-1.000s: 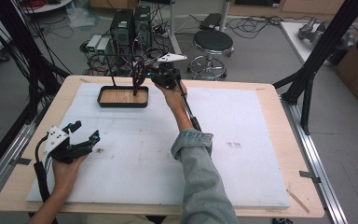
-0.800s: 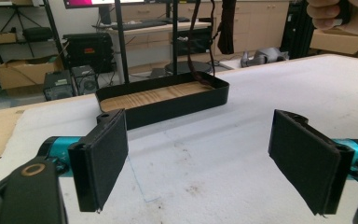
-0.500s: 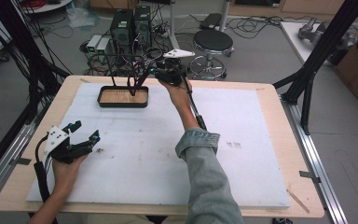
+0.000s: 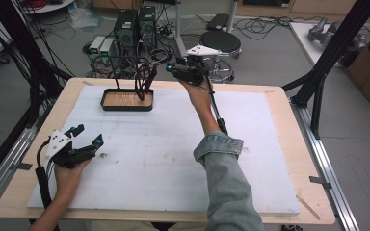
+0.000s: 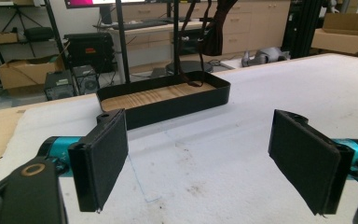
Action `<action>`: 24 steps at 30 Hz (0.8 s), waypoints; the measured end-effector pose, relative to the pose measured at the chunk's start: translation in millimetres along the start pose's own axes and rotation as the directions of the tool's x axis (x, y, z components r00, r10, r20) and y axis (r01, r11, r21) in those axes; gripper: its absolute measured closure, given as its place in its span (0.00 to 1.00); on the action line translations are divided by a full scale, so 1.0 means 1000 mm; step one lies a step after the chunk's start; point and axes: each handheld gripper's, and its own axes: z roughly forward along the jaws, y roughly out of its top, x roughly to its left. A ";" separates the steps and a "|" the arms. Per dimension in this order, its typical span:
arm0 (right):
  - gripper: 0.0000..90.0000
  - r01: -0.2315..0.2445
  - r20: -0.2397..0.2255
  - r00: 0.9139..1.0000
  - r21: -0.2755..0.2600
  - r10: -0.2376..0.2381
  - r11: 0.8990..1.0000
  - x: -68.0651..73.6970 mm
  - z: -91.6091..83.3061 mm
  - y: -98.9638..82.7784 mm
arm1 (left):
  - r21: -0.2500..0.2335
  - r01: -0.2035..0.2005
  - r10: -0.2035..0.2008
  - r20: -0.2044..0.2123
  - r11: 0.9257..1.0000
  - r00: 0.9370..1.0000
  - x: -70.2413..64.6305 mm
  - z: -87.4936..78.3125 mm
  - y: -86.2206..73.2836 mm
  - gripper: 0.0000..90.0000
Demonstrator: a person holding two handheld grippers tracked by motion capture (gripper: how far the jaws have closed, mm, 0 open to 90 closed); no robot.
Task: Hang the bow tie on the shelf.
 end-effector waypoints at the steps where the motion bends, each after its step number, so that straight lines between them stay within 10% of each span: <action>1: 0.53 -0.001 0.002 1.000 0.000 0.001 1.000 -0.002 -0.004 0.000 | -0.001 -0.001 0.001 -0.001 1.000 1.000 0.000 0.000 0.000 0.22; 24: 0.25 0.004 0.090 0.996 -0.093 0.005 0.996 -0.018 -0.095 0.014 | 0.003 -0.013 0.013 -0.007 1.000 1.000 -0.001 0.001 0.000 0.22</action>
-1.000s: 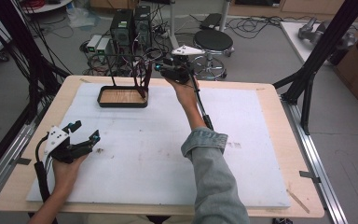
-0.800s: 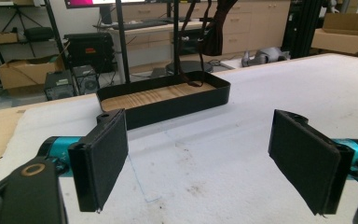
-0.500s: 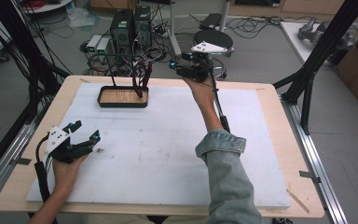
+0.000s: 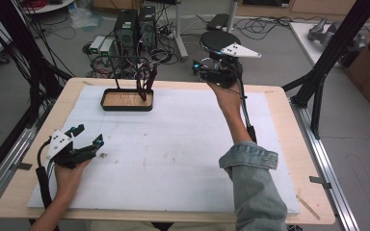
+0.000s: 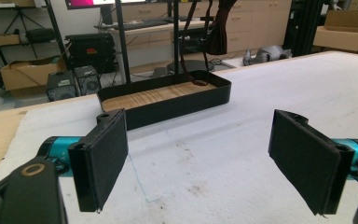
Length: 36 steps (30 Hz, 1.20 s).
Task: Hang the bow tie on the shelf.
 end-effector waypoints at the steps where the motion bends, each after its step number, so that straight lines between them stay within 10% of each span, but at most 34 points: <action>1: 0.24 -0.003 0.003 1.000 -0.002 0.003 1.000 -0.001 -0.004 -0.001 | 0.001 -0.002 0.002 0.002 1.000 1.000 0.000 0.000 0.000 0.22; 36: 0.13 -0.030 0.122 0.992 -0.066 0.038 0.997 -0.013 -0.157 -0.097 | 0.014 -0.031 0.031 -0.010 0.999 0.999 -0.004 0.001 0.000 0.22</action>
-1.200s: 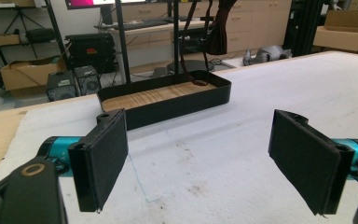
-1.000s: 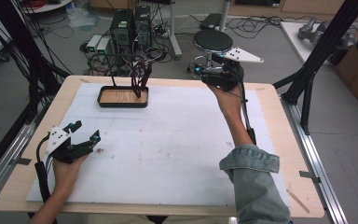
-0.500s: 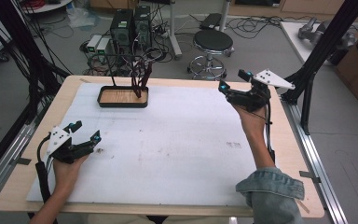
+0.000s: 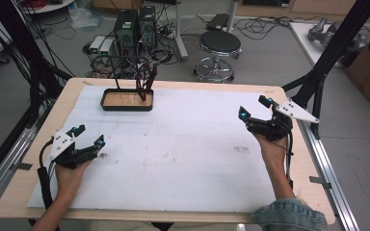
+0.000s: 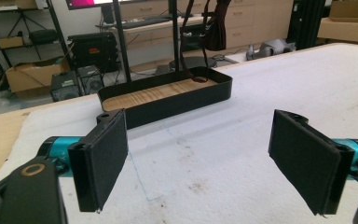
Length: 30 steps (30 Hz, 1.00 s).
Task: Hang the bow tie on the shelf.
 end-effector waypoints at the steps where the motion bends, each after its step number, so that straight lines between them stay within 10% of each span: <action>1: 0.13 0.006 -0.001 1.000 -0.006 -0.006 1.000 0.001 -0.003 -0.003 | -0.001 0.000 0.000 -0.001 1.000 1.000 0.000 0.000 0.000 0.22; 7: 0.12 -0.025 -0.055 0.998 0.098 0.030 0.995 0.005 -0.008 -0.017 | -0.002 -0.003 0.003 -0.002 1.000 1.000 -0.001 0.000 0.000 0.22; 30: 0.12 0.039 0.031 0.999 0.099 -0.043 0.994 0.031 -0.031 -0.073 | 0.002 -0.012 0.012 -0.003 1.000 1.000 -0.003 0.000 0.000 0.22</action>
